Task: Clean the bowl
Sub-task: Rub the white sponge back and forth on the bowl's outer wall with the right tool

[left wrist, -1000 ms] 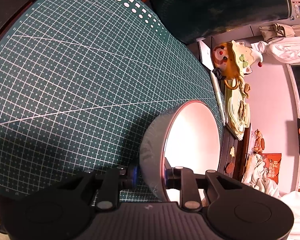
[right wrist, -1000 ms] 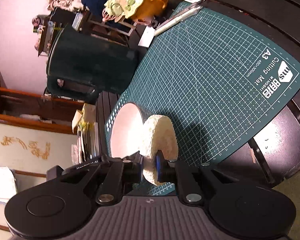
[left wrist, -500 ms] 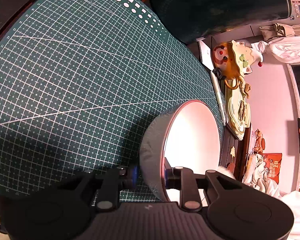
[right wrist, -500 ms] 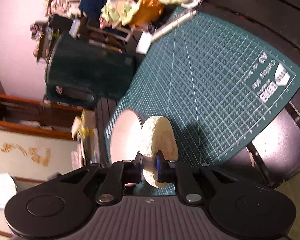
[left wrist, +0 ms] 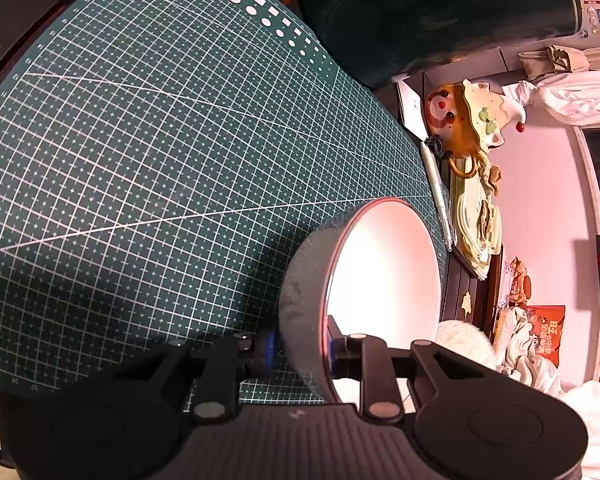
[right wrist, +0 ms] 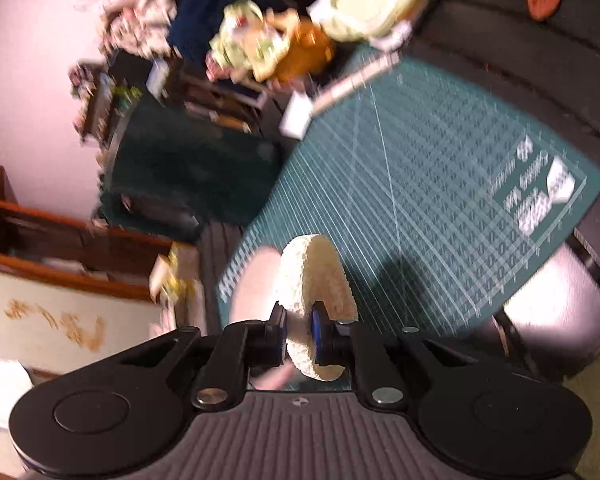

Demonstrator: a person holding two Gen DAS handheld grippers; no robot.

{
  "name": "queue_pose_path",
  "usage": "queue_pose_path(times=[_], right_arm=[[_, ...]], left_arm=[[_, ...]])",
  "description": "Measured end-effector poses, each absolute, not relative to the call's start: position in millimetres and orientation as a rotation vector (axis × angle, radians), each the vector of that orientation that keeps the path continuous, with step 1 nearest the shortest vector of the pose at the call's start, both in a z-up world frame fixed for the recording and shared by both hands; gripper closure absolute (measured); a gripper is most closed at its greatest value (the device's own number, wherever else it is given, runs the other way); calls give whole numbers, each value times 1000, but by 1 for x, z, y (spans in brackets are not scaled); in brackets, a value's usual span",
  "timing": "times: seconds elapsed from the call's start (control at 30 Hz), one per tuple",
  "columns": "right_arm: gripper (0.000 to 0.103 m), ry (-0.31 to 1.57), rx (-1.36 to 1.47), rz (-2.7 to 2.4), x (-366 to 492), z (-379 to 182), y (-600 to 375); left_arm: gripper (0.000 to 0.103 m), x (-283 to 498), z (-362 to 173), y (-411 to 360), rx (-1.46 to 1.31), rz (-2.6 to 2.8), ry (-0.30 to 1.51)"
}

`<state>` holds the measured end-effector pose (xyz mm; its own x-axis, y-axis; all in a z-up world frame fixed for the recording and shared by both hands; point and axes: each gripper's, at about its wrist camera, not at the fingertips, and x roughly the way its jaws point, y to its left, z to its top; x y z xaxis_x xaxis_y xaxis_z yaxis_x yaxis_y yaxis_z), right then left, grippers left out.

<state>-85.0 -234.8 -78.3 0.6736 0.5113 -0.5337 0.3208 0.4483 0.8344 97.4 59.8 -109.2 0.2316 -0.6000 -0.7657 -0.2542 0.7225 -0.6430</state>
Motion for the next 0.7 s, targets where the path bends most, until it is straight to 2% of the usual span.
queue_pose_path(times=[0.27,0.43,0.6,0.7], right_arm=[[91,953,1115,148,-81,-89,-224],[91,872,1149,167,-84,-78,-234],[91,977,1104,152,-80,-94,-221],[91,955,1129,155,-81,-93,-223]], left_arm=[[80,99,-109,58,-781,-276,1350],[80,100,-108,57,-776,-275,1351],[80,100,-108,57,-783,-277,1350],[80,99,-108,58,-783,-277,1350]])
